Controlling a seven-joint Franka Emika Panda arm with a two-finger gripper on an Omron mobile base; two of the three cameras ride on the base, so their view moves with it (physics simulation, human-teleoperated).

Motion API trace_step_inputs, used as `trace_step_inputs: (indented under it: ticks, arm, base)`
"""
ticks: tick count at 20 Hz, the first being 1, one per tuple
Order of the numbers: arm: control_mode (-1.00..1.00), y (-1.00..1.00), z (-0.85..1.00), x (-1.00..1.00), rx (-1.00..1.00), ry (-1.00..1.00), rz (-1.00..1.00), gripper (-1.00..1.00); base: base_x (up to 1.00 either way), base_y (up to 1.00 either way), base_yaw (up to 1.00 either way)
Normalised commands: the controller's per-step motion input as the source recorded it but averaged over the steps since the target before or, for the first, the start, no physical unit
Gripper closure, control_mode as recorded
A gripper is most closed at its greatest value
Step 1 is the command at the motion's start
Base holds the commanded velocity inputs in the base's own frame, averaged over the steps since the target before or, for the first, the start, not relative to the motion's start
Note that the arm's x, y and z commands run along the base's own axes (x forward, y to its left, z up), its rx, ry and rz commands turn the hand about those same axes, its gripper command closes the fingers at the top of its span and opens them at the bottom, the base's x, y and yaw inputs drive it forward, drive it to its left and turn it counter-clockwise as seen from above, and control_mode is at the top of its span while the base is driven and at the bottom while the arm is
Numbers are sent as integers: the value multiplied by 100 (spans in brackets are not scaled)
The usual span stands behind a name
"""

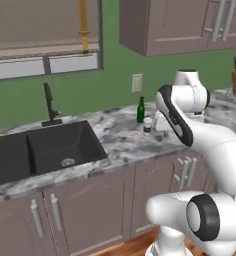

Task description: Move the drinks to the dining counter.

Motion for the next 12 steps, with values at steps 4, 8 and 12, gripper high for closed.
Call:
trace_step_inputs:
  ticks: [4,8,12]
  arm:
    - [100,0,0,0,0,0,0,-100]
    - [100,0,0,0,0,0,0,-100]
    - [100,0,0,0,0,0,0,-100]
  base:
    - [33,-53,49]
    - [27,-48,30]
    - [45,-29,15]
